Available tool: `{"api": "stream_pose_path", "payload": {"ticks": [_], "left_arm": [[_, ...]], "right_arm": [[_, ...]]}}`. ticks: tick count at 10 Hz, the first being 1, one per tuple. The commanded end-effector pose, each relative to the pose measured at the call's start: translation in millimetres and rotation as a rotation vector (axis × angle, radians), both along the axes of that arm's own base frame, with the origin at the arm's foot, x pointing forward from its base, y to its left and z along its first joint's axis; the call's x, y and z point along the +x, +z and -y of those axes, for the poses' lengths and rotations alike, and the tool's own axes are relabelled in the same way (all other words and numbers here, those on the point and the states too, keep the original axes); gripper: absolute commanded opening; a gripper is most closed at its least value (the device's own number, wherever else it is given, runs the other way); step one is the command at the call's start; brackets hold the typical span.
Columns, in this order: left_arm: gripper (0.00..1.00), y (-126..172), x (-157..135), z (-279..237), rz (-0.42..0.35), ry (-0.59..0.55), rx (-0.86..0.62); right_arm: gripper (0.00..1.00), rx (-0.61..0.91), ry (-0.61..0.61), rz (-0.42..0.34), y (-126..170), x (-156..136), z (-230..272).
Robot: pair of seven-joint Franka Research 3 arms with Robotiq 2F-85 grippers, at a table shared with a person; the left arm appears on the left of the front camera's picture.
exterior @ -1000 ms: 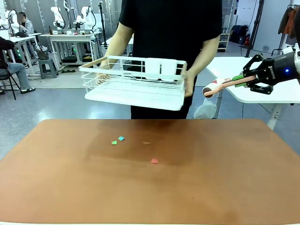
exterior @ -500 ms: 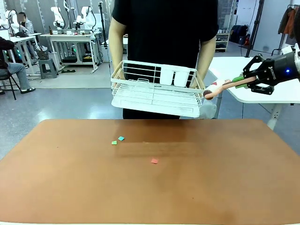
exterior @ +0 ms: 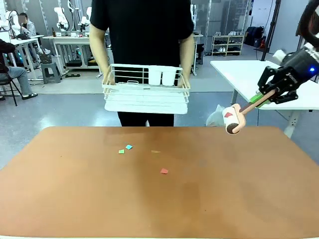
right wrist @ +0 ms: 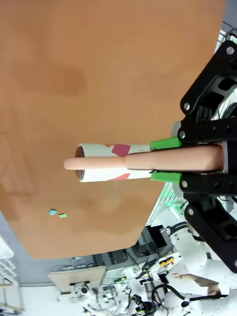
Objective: Clean the table.
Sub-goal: Clean the table with the Lint Roller when the human lifts the Dish drying rack.
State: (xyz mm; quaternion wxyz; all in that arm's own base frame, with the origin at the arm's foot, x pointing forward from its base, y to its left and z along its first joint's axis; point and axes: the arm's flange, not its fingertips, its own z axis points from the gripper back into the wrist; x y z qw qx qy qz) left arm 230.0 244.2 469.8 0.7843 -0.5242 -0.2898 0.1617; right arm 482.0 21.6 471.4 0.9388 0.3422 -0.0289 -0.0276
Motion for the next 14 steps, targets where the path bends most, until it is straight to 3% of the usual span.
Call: {"api": "stream_pose_path", "payload": {"ticks": [1, 3, 5, 10, 14], "left_arm": [[1.00, 1.7, -0.3, -3.5, 0.024, -0.010, -0.007], [1.00, 1.7, -0.3, -3.5, 0.024, -0.010, -0.007], [1.00, 1.7, -0.3, -3.5, 0.024, -0.010, -0.007], [1.00, 1.7, -0.3, -3.5, 0.024, -0.010, -0.007], [1.00, 1.7, -0.3, -3.5, 0.024, -0.010, -0.007]], "right_arm": [[0.21, -0.022, 0.044, -0.019, -21.5, 38.5, -26.2], [0.21, -0.058, -0.016, 0.027, -45.2, 38.0, -48.1], [0.21, -0.045, 0.026, -0.007, -45.7, 42.6, -42.8], [0.21, -0.043, 0.014, -0.006, -50.6, 44.5, -43.1], [0.21, -0.001, 0.056, 0.018, -98.5, 45.8, -66.8]]}}
